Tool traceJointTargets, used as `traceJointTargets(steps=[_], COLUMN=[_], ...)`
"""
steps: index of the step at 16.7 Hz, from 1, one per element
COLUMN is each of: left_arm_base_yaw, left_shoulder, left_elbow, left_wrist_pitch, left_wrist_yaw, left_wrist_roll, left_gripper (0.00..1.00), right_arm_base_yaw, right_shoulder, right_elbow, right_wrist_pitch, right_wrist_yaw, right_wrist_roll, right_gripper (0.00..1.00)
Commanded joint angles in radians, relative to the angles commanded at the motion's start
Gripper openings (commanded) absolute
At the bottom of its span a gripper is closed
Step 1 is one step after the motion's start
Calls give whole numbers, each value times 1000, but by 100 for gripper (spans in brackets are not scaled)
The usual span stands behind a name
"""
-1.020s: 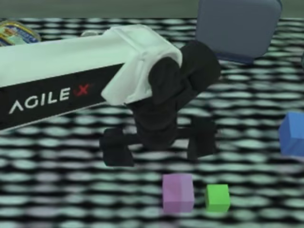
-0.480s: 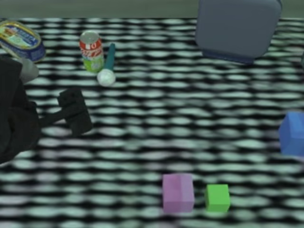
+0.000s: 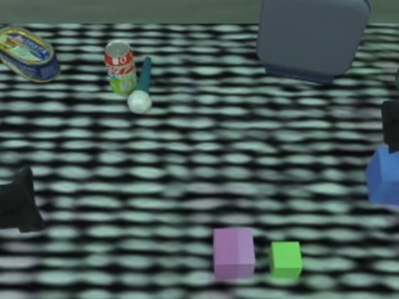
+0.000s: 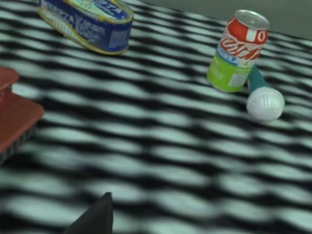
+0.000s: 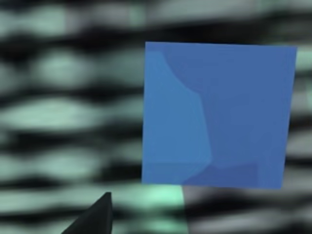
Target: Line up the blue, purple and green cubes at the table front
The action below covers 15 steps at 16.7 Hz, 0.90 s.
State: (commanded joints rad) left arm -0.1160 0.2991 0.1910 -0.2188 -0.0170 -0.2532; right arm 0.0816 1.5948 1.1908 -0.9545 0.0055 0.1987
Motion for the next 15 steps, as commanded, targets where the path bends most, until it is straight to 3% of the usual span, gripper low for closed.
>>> traceJointTargets(steps=[6, 15], left_arm_base_yaw=[126, 136], left_shoulder=[-278, -299], left_elbow=[-179, -191], left_wrist_pitch=[200, 219], left_wrist_yaw=[16, 17], left_wrist_roll=[231, 253], left_gripper=[100, 100], right_arm_base_yaw=[12, 10], right_shoulder=[265, 299], right_elbow=[216, 208], right_wrist_pitch=[-152, -124], right_wrist_yaw=[-4, -5], right_wrist_roll=[36, 37], right_gripper=[100, 100])
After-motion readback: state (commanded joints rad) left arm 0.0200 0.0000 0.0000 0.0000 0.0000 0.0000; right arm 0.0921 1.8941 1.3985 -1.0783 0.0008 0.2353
